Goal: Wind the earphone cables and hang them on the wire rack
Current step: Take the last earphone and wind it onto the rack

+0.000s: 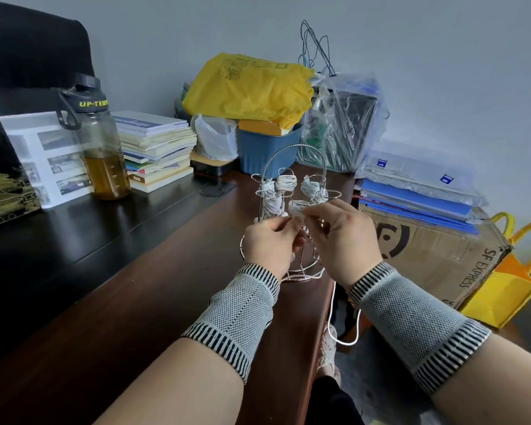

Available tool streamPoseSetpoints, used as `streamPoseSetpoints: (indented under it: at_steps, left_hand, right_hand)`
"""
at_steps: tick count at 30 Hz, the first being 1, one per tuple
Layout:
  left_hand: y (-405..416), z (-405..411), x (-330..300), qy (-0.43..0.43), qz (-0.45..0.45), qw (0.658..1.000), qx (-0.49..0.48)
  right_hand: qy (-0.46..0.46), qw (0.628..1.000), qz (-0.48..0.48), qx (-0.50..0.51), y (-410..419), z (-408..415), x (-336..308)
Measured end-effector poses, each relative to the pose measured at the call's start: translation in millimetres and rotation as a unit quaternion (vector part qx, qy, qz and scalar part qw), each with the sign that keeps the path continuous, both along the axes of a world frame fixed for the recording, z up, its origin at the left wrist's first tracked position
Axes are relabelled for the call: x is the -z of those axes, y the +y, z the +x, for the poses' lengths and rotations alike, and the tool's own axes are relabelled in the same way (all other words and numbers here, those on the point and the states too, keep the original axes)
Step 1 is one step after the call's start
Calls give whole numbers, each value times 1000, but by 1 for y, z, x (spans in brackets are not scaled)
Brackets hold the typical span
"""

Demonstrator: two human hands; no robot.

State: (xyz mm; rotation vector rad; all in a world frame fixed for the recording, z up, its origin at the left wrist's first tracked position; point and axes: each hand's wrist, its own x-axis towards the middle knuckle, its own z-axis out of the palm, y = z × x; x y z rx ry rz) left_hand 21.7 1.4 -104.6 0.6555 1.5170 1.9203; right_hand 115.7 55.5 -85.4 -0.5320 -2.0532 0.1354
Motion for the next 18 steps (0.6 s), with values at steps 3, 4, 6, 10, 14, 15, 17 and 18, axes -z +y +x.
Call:
streamPoseSetpoints:
  at_steps: [3, 4, 6, 10, 14, 15, 17, 18]
  left_hand:
    - [-2, 1, -1, 8, 2, 1000, 3]
    - [-2, 1, -1, 14, 0, 1000, 2]
    - [-2, -1, 1, 20, -1, 1000, -2]
    - [-2, -1, 3, 23, 2, 1000, -4]
    - [-3, 3, 0, 7, -2, 1000, -1]
    - [-3, 4, 0, 9, -1, 1000, 3]
    - [-3, 6, 0, 19, 2, 1000, 6]
    - [-3, 7, 0, 26, 3, 1000, 6]
  right_hand:
    - [-5, 1000, -12, -1, 0, -3, 5]
    - [-3, 1000, -13, -1, 0, -3, 6]
    - [-3, 1000, -19, -5, 0, -2, 7]
    - [-5, 997, -76, 5, 4, 6, 9]
    - [5, 979, -195, 52, 10, 13, 12]
    - [4, 975, -209, 68, 11, 13, 12]
    - [3, 968, -235, 86, 13, 13, 12]
    - [1, 965, -245, 89, 14, 12, 12]
